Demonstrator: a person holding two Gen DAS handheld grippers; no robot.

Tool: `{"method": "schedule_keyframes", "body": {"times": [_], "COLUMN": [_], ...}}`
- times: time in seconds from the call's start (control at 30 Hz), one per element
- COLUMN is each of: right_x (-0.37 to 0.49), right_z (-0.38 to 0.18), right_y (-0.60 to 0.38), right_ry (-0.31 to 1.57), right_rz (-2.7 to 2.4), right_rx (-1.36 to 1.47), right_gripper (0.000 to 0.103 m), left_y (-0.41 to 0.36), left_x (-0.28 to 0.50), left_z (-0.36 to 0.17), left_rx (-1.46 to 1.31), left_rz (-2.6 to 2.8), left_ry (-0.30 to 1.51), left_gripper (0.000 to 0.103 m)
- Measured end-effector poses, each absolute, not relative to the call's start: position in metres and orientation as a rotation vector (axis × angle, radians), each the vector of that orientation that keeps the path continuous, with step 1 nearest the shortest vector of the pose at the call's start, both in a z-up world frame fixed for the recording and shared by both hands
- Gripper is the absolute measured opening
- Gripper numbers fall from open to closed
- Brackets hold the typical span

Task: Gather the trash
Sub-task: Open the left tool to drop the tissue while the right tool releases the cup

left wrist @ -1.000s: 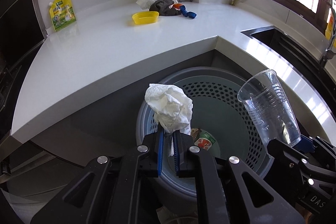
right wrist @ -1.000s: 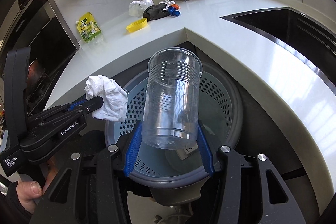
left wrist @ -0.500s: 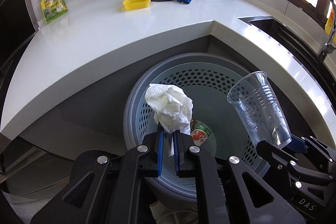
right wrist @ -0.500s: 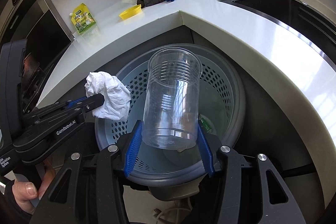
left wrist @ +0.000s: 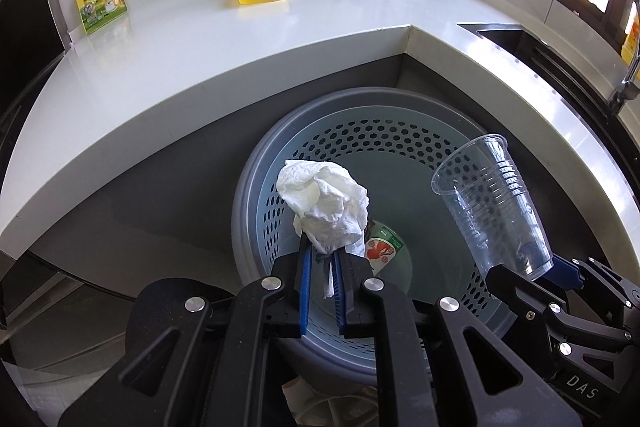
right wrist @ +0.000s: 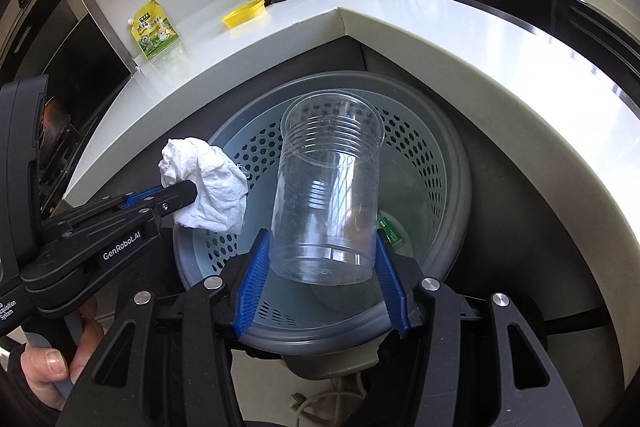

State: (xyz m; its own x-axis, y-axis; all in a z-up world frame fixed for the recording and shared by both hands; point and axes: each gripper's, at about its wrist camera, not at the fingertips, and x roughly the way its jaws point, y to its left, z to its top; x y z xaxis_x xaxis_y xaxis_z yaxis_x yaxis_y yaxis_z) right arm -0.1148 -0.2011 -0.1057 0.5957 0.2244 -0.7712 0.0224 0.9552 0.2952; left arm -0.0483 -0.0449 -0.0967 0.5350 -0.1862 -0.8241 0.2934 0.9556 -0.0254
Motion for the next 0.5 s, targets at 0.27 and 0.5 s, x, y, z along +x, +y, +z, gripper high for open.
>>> {"method": "schedule_keyframes", "body": {"times": [0.27, 0.5], "right_x": [-0.1122, -0.1169], "right_z": [-0.1077, -0.1030], "right_y": [-0.2013, -0.2070], "right_ry": [0.933, 0.907], "right_rz": [0.123, 0.128], "right_rx": [0.292, 0.315], "right_gripper": [0.050, 0.052], "left_y": [-0.0426, -0.0375], "left_x": [-0.0463, -0.0474], "left_z": [-0.0976, -0.0948], "left_rx": [0.112, 0.083], "left_rz": [-0.282, -0.279], "left_ry": [0.971, 0.958], "left_gripper": [0.013, 0.045]}}
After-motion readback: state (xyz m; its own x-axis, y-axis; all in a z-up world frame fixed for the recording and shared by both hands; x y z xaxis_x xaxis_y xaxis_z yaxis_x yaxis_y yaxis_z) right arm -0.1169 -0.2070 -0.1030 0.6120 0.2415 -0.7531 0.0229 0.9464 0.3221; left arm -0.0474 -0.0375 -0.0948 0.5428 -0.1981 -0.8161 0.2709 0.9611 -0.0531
